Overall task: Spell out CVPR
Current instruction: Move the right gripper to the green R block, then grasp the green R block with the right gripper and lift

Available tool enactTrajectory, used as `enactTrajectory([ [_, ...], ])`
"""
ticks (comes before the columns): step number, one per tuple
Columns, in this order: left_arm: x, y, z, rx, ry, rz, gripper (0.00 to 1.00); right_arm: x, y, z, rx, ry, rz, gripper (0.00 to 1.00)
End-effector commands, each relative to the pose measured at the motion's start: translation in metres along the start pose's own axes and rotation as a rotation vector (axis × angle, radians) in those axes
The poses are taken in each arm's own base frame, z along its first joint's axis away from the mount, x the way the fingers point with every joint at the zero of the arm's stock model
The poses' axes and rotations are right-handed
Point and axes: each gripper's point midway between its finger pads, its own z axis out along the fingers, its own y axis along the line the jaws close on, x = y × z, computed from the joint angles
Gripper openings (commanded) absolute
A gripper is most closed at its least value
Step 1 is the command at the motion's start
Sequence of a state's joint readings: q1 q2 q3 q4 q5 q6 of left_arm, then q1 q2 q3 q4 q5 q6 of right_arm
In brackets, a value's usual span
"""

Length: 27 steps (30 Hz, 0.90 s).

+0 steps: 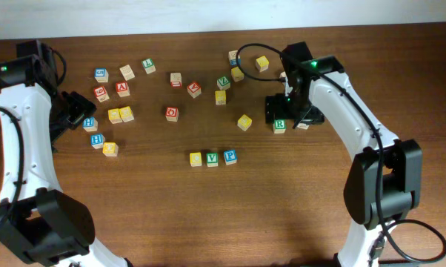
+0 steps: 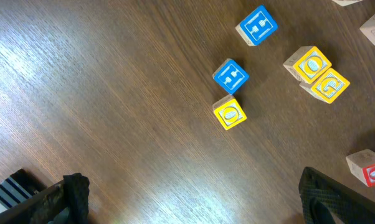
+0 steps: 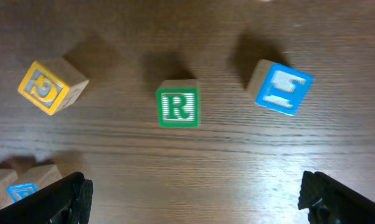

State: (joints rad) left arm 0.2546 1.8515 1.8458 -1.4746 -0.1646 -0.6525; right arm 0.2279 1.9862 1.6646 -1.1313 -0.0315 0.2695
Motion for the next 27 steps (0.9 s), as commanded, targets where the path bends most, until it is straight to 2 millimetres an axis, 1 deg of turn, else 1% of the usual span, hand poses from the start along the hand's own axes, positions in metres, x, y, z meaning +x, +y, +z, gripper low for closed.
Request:
enactTrajectory([
  [1,-0.001,0.001,-0.001,-0.003,-0.004,-0.017,0.99,0.008,0.005,0.019,-0.044,0.02,-0.037,0.98],
  [3,-0.001,0.001,-0.001,-0.002,-0.004,-0.017,0.99,0.006,0.007,0.026,-0.048,0.005,-0.039,0.99],
  [7,-0.001,0.001,-0.001,-0.002,-0.004,-0.017,0.99,0.005,0.007,0.037,-0.054,-0.017,-0.053,0.77],
  [8,-0.001,0.001,-0.001,-0.003,-0.004,-0.017,0.99,0.004,0.007,0.042,-0.053,-0.026,-0.061,0.75],
  [10,-0.001,0.001,0.0,-0.003,-0.004,-0.017,0.99,0.005,0.006,0.05,-0.055,-0.034,-0.062,0.75],
  [13,-0.001,0.001,-0.001,-0.003,-0.004,-0.017,0.99,0.004,0.006,0.052,-0.056,-0.045,-0.062,0.75],
  [15,-0.001,0.001,-0.001,-0.003,-0.004,-0.017,0.99,0.003,0.006,0.057,-0.059,-0.055,-0.063,0.75],
  [18,-0.001,0.001,-0.001,-0.002,-0.004,-0.017,0.99,0.005,0.008,0.068,-0.062,-0.075,-0.122,0.75],
  [20,-0.001,0.001,-0.001,-0.003,-0.004,-0.017,0.99,0.001,0.011,0.069,-0.061,-0.097,-0.134,0.74],
  [22,-0.001,0.001,0.0,-0.003,-0.004,-0.017,0.99,-0.005,0.014,0.069,-0.063,-0.123,-0.139,0.7],
  [23,-0.001,0.001,0.0,-0.003,-0.004,-0.017,0.99,-0.006,0.012,0.07,-0.048,-0.129,-0.138,0.67],
  [25,-0.001,0.001,0.0,-0.003,-0.004,-0.017,0.99,-0.006,0.007,0.074,-0.022,-0.125,-0.12,0.65],
  [27,-0.001,0.001,-0.001,-0.002,-0.004,-0.017,0.99,-0.005,0.007,0.079,-0.02,-0.113,-0.121,0.62],
])
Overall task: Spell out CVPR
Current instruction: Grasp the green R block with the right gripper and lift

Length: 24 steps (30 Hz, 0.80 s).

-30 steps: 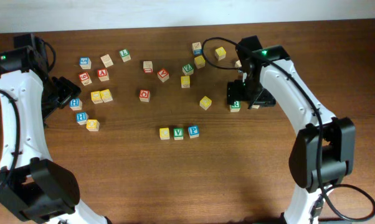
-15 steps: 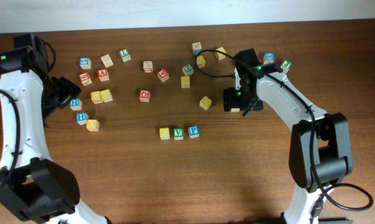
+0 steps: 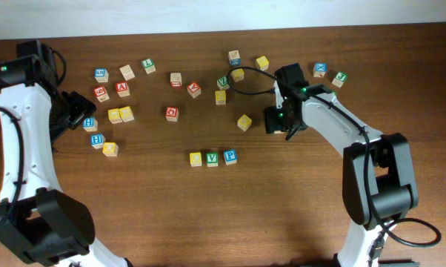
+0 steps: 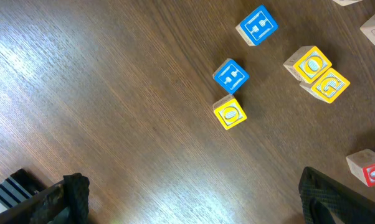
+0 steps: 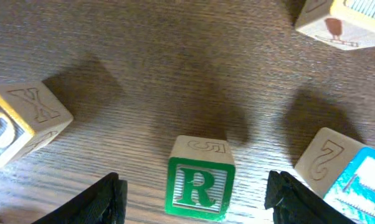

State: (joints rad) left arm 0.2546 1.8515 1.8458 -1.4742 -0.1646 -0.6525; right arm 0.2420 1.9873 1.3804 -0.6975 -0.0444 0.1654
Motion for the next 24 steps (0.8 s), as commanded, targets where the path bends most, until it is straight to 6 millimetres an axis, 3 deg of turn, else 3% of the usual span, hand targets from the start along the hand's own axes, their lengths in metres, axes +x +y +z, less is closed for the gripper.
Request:
enactTrajectory([
  [1,-0.001,0.001,-0.001,-0.003,-0.004,-0.017,0.99,0.009,-0.003,0.015,0.027,0.037,0.002,0.55],
  [5,-0.001,0.002,-0.001,-0.003,-0.004,-0.017,0.99,0.013,-0.004,0.023,0.031,0.056,0.028,0.53],
  [10,-0.001,0.001,0.0,-0.003,-0.004,-0.017,0.99,0.013,-0.004,0.026,0.031,0.057,0.028,0.38],
  [15,-0.001,0.001,-0.001,-0.003,-0.004,-0.017,0.99,0.01,-0.003,0.025,0.03,0.048,0.054,0.36],
  [17,-0.001,0.001,-0.001,-0.003,-0.004,-0.017,0.99,0.009,-0.003,0.025,0.029,0.045,0.054,0.36],
  [19,-0.001,0.001,-0.001,-0.003,-0.004,-0.017,0.99,0.007,-0.002,0.023,0.025,0.043,0.054,0.25],
  [24,-0.001,0.001,-0.001,-0.003,-0.004,-0.017,0.99,0.004,0.003,0.009,0.021,0.073,0.049,0.25],
])
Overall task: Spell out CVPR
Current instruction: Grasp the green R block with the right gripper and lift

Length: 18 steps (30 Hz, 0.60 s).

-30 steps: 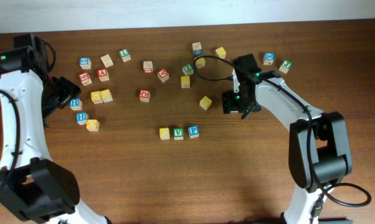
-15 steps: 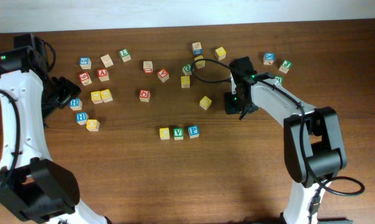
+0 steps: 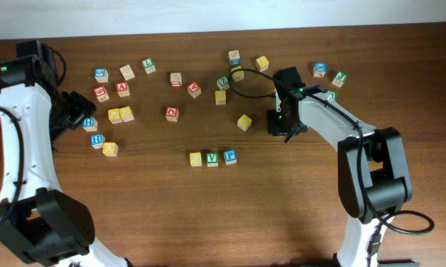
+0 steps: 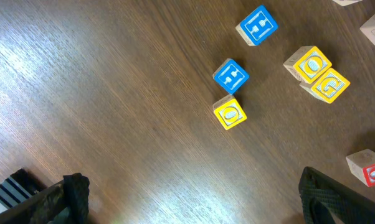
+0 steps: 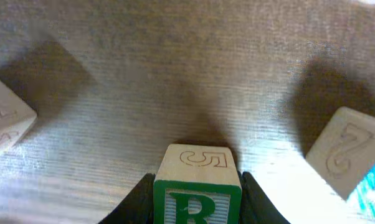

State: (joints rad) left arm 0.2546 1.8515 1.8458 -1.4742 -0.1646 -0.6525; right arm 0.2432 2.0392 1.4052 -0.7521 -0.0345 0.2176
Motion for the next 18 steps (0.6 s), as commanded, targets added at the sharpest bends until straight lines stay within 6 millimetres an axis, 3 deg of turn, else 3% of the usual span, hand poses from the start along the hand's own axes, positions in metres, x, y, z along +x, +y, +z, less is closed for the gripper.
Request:
enactTrajectory([
  [1,-0.001,0.001,-0.001,-0.003,-0.004,-0.017,0.99,-0.006,0.011,-0.01,-0.005,0.009,-0.012,0.25],
  [3,-0.001,0.001,-0.001,-0.003,-0.004,-0.017,0.99,0.001,0.024,-0.023,-0.019,0.059,-0.035,0.25],
  [5,-0.001,0.001,-0.001,-0.003,-0.004,-0.017,0.99,0.023,0.053,-0.037,-0.079,0.152,-0.076,0.26],
  [8,-0.001,0.001,-0.001,-0.003,-0.004,-0.017,0.99,0.059,0.086,-0.041,-0.135,0.261,-0.139,0.26],
  [10,-0.001,0.001,-0.001,-0.003,-0.004,-0.017,0.99,0.074,0.095,-0.031,-0.073,0.272,-0.113,0.26],
  [14,-0.001,0.001,-0.001,-0.003,-0.004,-0.017,0.99,0.073,0.104,-0.014,-0.052,0.21,-0.092,0.25],
  [18,-0.001,0.001,0.0,-0.003,-0.003,-0.017,0.99,0.072,0.104,-0.013,-0.055,0.204,-0.093,0.26],
])
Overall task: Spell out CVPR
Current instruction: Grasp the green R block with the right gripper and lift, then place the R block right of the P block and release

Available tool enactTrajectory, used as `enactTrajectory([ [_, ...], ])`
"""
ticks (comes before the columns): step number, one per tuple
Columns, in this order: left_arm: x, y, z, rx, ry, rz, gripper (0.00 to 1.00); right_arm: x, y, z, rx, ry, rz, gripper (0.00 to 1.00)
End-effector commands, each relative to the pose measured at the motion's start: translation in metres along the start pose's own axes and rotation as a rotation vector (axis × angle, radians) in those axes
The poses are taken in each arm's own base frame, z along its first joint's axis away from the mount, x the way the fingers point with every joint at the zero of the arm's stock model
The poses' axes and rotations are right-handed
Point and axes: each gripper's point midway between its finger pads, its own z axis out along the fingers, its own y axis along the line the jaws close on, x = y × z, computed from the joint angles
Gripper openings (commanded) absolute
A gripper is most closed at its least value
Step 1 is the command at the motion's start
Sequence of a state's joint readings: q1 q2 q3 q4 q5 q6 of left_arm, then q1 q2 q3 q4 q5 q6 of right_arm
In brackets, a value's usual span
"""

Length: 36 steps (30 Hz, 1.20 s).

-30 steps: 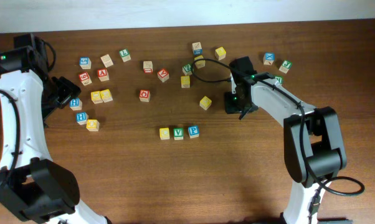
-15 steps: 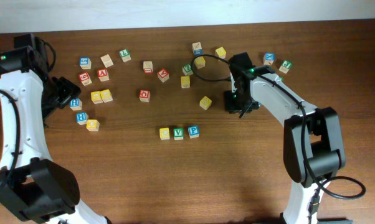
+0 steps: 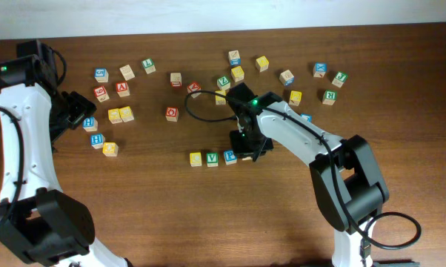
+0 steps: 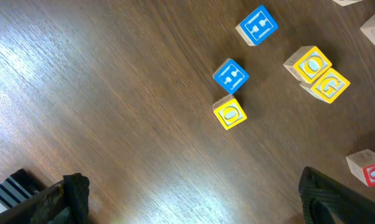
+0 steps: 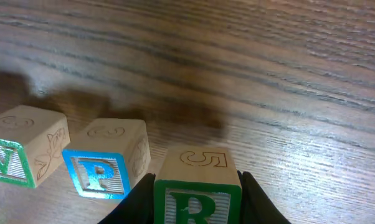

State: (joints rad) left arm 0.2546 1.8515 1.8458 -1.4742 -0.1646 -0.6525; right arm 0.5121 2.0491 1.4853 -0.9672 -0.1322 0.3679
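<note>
My right gripper (image 5: 197,202) is shut on the green R block (image 5: 197,190), held just right of the blue P block (image 5: 106,167) and green V block (image 5: 22,152). From overhead the yellow block (image 3: 195,159), V (image 3: 212,158) and P (image 3: 229,156) stand in a row at mid-table, with the right gripper (image 3: 247,145) at the row's right end hiding the R block. My left gripper (image 3: 73,111) hangs open at the far left above loose blocks, nothing between its fingers.
Loose letter blocks lie scattered across the back of the table (image 3: 134,208): a cluster at the left near two blue H blocks (image 4: 230,74), a red block (image 3: 171,113), and several at the back right, such as a green one (image 3: 329,96).
My right gripper has moved from the back right down to the right end of the letter row, with the R block shut in it. The left arm has not moved.
My right gripper hung open above the R block among the back-right blocks. It was lower around the block at the following moment, then shut on it. Now it holds R beside the P at the row's end. The left gripper stayed open and still throughout.
</note>
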Motion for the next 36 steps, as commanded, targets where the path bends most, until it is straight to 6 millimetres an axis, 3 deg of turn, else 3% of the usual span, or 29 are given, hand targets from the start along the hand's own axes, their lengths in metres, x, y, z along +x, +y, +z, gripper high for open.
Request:
enactTrajectory([
  [1,-0.001,0.001,-0.001,-0.003,-0.004,-0.017,0.99,0.007,-0.005,0.008,0.022,0.021,0.011,0.26],
  [5,-0.001,0.001,-0.001,-0.003,-0.004,-0.017,0.99,0.016,-0.012,0.022,0.035,0.034,0.014,0.26],
  [12,-0.001,0.002,-0.001,-0.003,-0.004,-0.017,0.99,0.015,-0.011,0.022,0.034,0.029,0.059,0.3],
  [16,-0.001,0.001,0.0,-0.003,-0.004,-0.017,0.99,0.012,-0.009,0.022,0.024,0.015,0.085,0.26],
  [34,-0.001,0.001,-0.001,-0.003,-0.004,-0.017,0.99,0.012,0.005,0.021,-0.052,0.03,0.112,0.28],
  [36,-0.001,0.001,0.0,-0.003,-0.003,-0.017,0.99,0.012,0.005,0.021,-0.052,0.029,0.112,0.32],
])
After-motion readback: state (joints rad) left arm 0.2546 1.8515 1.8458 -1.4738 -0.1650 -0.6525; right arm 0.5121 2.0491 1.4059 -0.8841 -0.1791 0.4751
